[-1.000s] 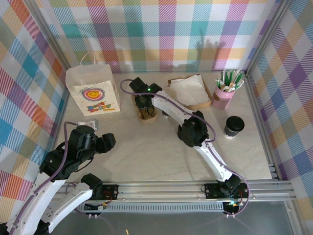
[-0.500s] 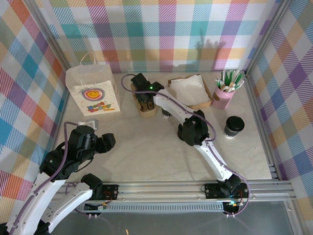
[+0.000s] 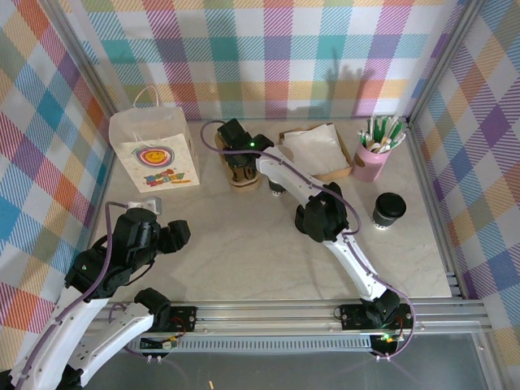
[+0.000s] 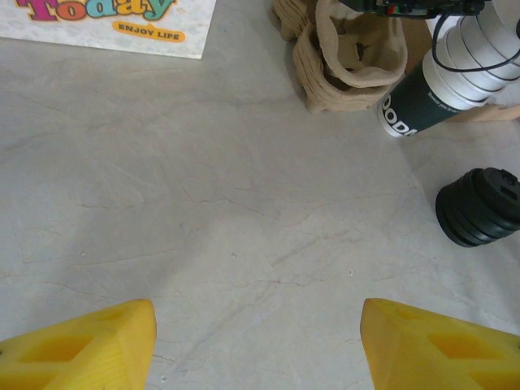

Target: Pack the takeout coffee

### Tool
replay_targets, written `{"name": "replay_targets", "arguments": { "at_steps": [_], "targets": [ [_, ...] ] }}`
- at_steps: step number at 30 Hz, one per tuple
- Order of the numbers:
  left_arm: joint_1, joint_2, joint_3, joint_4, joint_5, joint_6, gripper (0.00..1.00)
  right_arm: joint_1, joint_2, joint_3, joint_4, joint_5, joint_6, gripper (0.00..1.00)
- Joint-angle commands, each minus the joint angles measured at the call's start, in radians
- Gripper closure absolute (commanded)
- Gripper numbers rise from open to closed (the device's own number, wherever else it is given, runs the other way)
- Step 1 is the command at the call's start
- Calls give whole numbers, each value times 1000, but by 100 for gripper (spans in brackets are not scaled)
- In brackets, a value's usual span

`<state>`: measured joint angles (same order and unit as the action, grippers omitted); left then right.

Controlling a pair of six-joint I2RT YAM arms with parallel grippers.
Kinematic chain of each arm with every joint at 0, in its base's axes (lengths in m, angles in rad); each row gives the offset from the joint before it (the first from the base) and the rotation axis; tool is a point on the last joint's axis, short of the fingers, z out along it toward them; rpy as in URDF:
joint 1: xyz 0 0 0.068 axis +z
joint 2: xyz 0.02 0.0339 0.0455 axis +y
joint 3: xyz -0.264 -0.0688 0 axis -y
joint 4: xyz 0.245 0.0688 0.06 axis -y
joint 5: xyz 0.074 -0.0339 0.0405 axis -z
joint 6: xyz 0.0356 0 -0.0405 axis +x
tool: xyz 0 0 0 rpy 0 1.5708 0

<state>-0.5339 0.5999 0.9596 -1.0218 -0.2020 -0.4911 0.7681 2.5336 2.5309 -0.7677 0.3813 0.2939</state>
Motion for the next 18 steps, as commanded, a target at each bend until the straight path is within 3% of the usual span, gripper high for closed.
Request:
{"name": "replay_targets", "arguments": {
  "at_steps": [1, 13, 18],
  "targets": [
    [8, 1, 46, -12, -49, 44, 33, 10, -81, 42, 43, -5, -36, 65],
    [8, 83, 203, -40, -191, 204, 32, 26, -177, 42, 21, -39, -71, 65],
    [9, 207, 364, -6, -387, 379, 31, 26, -245, 42, -30, -116, -39, 65]
  ]
}}
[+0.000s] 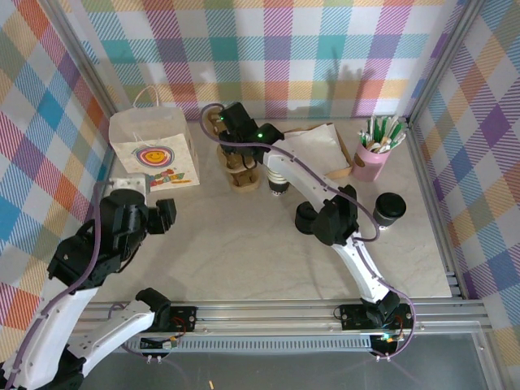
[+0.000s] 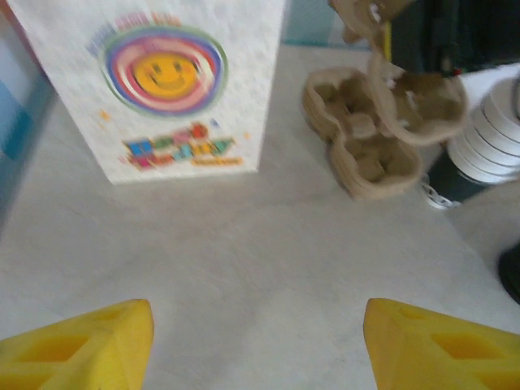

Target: Pack the takeout coffee

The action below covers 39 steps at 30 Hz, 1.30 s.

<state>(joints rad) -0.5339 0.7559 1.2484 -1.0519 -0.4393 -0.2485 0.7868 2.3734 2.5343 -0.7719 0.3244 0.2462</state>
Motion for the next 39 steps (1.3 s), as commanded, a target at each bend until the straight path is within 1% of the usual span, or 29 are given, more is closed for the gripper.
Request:
{"name": "replay_targets", "arguments": {
  "at_steps": [1, 3, 7, 11, 13, 15, 17, 20, 23, 27, 29, 33, 36, 37, 39],
  "targets": [
    [10, 77, 107, 43, -176, 156, 31, 8, -101, 38, -38, -74, 2, 65],
    [13, 141, 192, 77, -218, 190, 31, 8, -132, 38, -73, -89, -5, 65],
    [29, 261, 347, 117, -254, 222, 31, 8, -201, 19, -147, -129, -25, 65],
    [72, 364, 464, 120, -254, 211, 31, 7, -289, -67, -169, -189, -31, 65],
    [116, 429, 556, 63, -233, 166, 30, 6, -337, -105, -186, -228, -16, 64],
    [168, 489, 637, 12, -182, 140, 30, 8, -375, -127, -204, -264, -1, 64],
    [238, 542, 697, -21, -134, 119, 30, 8, -416, -164, -207, -281, 26, 64],
    [364, 620, 788, -65, -25, 71, 30, 8, -481, -220, -205, -308, 36, 64],
    [484, 699, 870, -114, 76, 40, 30, 7, -536, -265, -213, -309, 30, 65],
    [639, 803, 932, -166, 220, 8, 32, 8, -600, -341, -210, -304, 24, 65],
    [702, 845, 943, -186, 279, -2, 34, 6, -622, -375, -209, -306, 30, 65],
    [792, 888, 906, -179, 346, -29, 35, 6, -648, -401, -229, -324, 41, 65],
    [818, 908, 863, -134, 387, -51, 37, 6, -665, -418, -243, -333, 48, 65],
    [848, 916, 855, -122, 398, -58, 37, 6, -671, -429, -245, -336, 47, 65],
    [864, 934, 853, -101, 423, -63, 37, 6, -680, -448, -248, -338, 45, 65]
  ]
}}
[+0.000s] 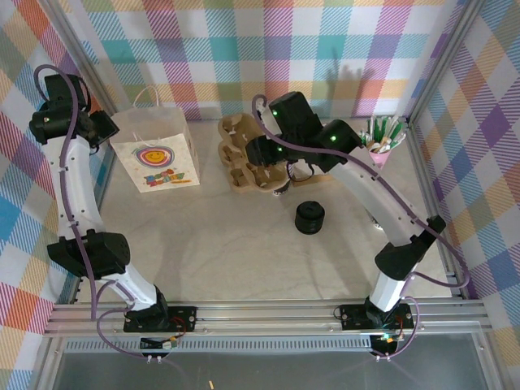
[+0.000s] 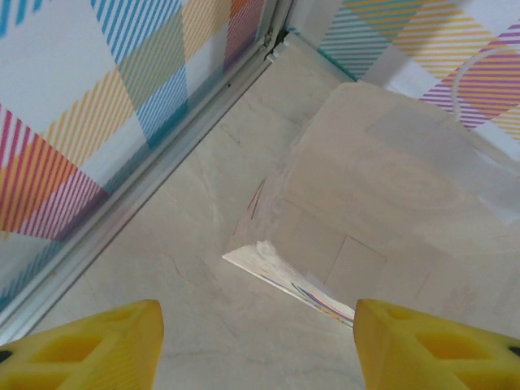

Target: Pack the takeout coffee

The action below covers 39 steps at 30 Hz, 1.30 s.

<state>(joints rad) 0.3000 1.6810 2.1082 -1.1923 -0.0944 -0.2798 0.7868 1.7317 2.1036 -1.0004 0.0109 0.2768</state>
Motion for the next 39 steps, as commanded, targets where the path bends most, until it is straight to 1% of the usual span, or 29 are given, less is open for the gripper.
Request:
{"name": "replay_targets", "arguments": {
  "at_steps": [1, 4, 8, 15, 17, 21, 22, 26, 28, 39],
  "targets": [
    [35, 23, -6, 45, 94, -29, 38, 6, -44, -26, -20, -23, 14, 65],
    [48, 80, 24, 25, 101, -24, 39, 6, -54, -47, -22, -23, 13, 65],
    [54, 149, 82, 2, 102, -20, 45, 6, -57, -42, -37, -26, 10, 65],
    [54, 217, 112, 18, 158, -32, 52, 6, -49, -21, -63, -25, 5, 65],
    [54, 233, 114, 12, 165, -35, 57, 6, -48, -20, -62, -26, 7, 65],
    [54, 241, 113, -7, 191, -43, 72, 6, -43, -18, -67, -32, 1, 65],
    [54, 237, 111, -15, 192, -48, 73, 6, -41, -16, -67, -33, -1, 65],
    [54, 198, 70, -29, 190, -60, 72, 6, -34, -9, -63, -46, -1, 65],
    [54, 178, 36, -32, 218, -77, 72, 6, -35, -12, -56, -53, -1, 65],
    [49, -38, -252, 10, 329, -203, 72, -1, -47, -46, -21, -78, -13, 65]
  ]
}}
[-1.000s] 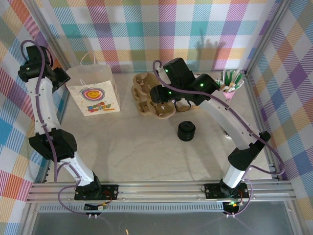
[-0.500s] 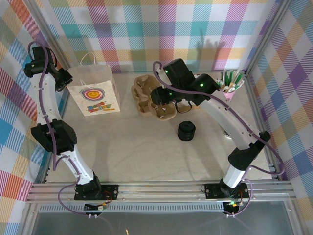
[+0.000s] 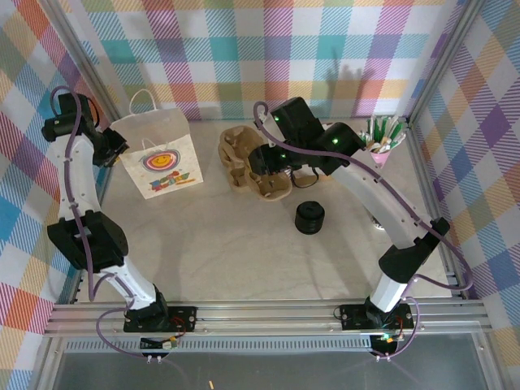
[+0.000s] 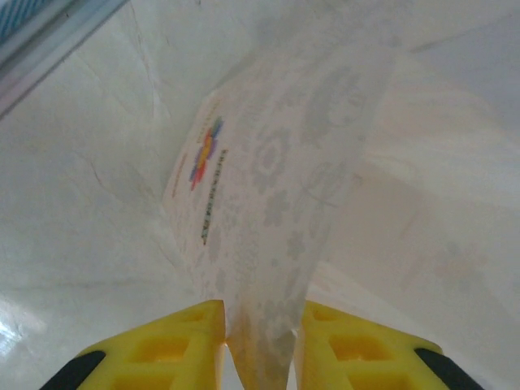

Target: Pack the takeout coffee

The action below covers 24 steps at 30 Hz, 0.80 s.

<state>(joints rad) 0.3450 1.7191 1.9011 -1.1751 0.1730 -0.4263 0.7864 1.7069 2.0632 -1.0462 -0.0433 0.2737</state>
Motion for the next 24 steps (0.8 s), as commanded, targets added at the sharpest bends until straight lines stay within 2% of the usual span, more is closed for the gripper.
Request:
{"name": "replay_targets", "arguments": {
  "at_steps": [1, 8, 9, 15, 19, 24],
  "targets": [
    [2, -97, -71, -4, 73, -71, 72, -1, -24, -9, 26, -24, -9, 65],
    [-50, -287, -308, 35, 140, -168, 72, -3, -39, -51, 60, -18, 5, 64],
    [-89, -323, -345, 41, 139, -188, 72, -3, -38, -53, 63, -16, 8, 64],
    [-172, -522, -512, 81, 172, -340, 71, -4, -16, -34, 66, -3, 20, 64],
    [-178, -569, -489, 37, 139, -335, 67, -6, -2, -19, 58, 4, 25, 64],
    [-178, -493, -379, 6, 116, -282, 66, -7, 19, 15, 36, -2, 20, 64]
  ]
}}
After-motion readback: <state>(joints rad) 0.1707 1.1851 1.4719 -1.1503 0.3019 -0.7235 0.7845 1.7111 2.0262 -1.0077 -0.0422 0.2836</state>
